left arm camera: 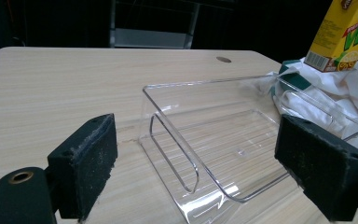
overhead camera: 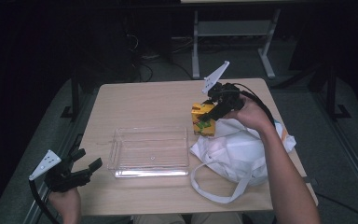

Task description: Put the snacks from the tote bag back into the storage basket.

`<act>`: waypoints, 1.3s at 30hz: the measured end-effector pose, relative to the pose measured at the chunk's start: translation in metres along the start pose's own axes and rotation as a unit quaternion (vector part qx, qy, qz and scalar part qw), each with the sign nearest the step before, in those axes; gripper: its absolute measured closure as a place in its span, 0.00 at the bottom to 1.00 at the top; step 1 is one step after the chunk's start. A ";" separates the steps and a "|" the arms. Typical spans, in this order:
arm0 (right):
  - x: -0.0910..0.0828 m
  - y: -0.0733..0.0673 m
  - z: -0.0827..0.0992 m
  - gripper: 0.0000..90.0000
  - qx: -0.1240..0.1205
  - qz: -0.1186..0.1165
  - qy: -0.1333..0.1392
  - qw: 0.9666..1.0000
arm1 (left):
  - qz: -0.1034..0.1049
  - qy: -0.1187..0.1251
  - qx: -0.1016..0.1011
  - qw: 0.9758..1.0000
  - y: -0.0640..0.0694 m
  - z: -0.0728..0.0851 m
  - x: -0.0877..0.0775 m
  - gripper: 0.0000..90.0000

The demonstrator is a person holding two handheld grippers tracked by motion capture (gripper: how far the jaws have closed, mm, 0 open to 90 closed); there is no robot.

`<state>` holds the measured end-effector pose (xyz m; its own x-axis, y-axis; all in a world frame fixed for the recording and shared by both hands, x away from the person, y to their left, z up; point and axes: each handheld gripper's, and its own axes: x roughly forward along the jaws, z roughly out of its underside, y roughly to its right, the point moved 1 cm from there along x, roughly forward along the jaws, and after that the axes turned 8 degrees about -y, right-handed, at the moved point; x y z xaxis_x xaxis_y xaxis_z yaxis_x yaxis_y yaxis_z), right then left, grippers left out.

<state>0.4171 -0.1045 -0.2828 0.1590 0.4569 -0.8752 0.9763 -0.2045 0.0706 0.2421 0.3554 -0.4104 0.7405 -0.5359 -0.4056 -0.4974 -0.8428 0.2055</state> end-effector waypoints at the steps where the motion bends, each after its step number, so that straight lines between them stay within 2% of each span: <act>1: 0.000 0.000 -0.001 0.57 0.001 -0.001 -0.001 1.000 | 0.000 0.000 0.000 1.000 0.000 0.000 0.000 0.14; 29: 0.031 0.003 -0.034 0.57 -0.020 -0.026 -0.002 0.999 | 0.000 0.003 0.000 1.000 0.000 0.000 -0.001 0.14; 35: 0.037 0.000 -0.047 0.57 -0.037 -0.031 -0.006 0.999 | 0.001 0.002 0.003 1.000 0.000 0.000 -0.001 0.14; 39: 0.041 -0.001 -0.054 0.57 -0.040 -0.035 -0.003 0.999 | 0.001 0.003 0.000 1.000 0.000 0.000 -0.001 0.14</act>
<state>0.4308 -0.0387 -0.2931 0.0890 0.4622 -0.8823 0.9937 -0.1024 0.0466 0.2411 0.3558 -0.4098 0.7423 -0.5376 -0.4000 -0.4984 -0.8419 0.2068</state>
